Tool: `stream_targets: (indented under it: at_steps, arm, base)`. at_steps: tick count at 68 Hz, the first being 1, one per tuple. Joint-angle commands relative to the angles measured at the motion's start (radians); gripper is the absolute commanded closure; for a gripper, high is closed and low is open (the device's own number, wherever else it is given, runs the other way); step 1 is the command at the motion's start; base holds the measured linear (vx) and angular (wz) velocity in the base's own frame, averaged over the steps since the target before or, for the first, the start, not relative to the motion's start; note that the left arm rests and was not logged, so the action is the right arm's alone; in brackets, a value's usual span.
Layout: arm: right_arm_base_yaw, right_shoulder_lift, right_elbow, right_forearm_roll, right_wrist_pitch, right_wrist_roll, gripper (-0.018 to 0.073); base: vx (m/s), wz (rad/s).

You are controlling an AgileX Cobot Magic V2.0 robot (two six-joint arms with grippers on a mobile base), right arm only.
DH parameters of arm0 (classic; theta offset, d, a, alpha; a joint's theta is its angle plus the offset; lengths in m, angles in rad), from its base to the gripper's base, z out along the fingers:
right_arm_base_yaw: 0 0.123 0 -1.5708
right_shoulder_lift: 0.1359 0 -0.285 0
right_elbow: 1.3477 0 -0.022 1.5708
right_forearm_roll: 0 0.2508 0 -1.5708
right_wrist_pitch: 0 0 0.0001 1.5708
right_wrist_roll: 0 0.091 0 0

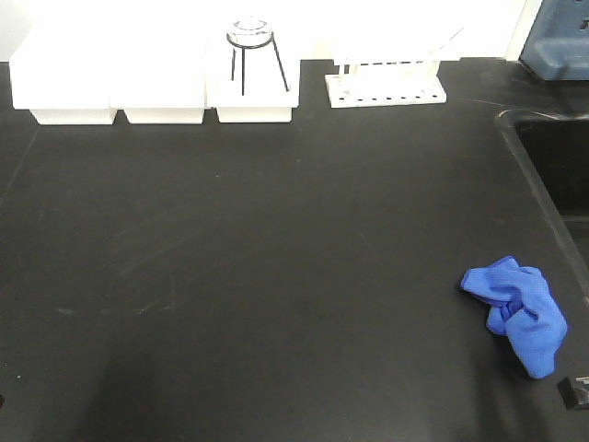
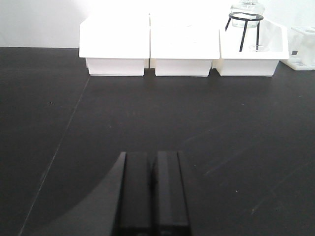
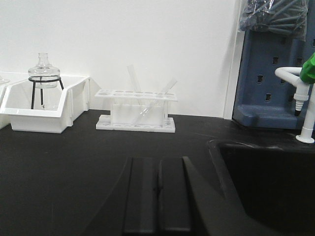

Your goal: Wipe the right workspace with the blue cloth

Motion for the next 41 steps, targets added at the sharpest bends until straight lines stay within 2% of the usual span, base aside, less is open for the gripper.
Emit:
stream_targets:
  at_steps: [1,41]
  arm:
    - [-0.003,-0.008,0.021,-0.003,-0.086,-0.002,0.0567]
    - [-0.003,-0.008,0.021,-0.003,-0.086,-0.002,0.0567]
  base:
    - [0.00,0.00]
    - [0.00,0.00]
